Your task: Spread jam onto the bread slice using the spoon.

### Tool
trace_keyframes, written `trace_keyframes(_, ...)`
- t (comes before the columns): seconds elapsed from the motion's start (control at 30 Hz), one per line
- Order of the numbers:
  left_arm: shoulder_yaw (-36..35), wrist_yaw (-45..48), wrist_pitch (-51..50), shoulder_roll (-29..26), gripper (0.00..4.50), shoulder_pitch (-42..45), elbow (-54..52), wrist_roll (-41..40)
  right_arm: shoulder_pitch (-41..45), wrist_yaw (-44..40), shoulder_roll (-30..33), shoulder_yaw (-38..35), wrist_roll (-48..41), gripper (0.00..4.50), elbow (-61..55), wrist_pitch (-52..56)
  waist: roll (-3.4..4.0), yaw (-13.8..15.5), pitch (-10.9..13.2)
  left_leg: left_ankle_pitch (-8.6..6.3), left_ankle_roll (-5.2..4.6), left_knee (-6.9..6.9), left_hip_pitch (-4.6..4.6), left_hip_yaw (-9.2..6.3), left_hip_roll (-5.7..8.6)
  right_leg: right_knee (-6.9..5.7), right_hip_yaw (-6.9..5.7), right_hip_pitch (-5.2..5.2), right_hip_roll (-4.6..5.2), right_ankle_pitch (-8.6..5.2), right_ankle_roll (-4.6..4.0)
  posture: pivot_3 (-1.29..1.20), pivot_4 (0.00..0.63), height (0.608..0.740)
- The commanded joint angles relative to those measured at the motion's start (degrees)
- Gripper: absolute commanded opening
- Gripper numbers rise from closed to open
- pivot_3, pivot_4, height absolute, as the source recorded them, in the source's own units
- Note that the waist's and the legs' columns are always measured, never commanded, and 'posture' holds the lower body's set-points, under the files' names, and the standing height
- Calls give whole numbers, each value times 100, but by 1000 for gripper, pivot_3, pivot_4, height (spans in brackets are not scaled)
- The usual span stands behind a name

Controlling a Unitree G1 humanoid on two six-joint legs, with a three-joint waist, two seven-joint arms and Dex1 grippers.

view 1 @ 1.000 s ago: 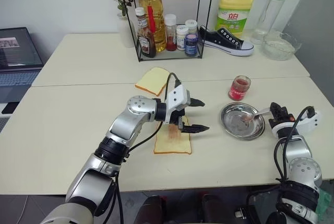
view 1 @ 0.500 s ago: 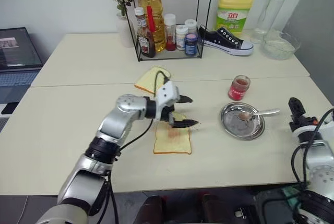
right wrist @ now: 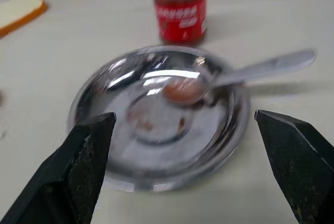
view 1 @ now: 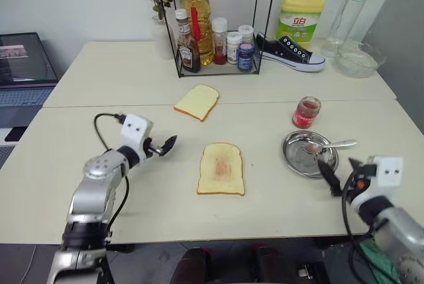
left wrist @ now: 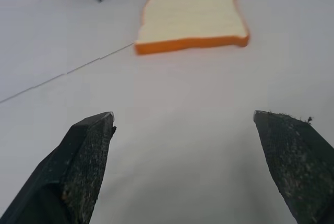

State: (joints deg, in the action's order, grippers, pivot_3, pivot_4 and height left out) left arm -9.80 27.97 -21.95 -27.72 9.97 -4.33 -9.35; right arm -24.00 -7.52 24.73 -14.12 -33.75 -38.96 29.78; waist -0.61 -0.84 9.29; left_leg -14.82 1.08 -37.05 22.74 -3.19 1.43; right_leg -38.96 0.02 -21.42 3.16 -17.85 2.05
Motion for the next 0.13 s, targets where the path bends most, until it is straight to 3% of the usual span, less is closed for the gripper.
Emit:
trace_keyframes(0.03, -212, -390, -99, 215, 4500, -605, -751, -44, -239, -46, -305, 56, 132, 4476, -358, -311, -15, 23, -7, 0, 0, 1, -4, 0, 0, 0, 1, 3, 0, 0, 0, 0, 150, 740)
trace_keyframes(0.13, -118, -538, -152, 343, 4500, -1138, -1111, 54, -307, -12, -521, 142, 254, 4476, -275, -379, -46, 63, -21, -1, 1, 6, -4, -12, -4, 2, -11, 3, -2, 0, 0, 0, 150, 740)
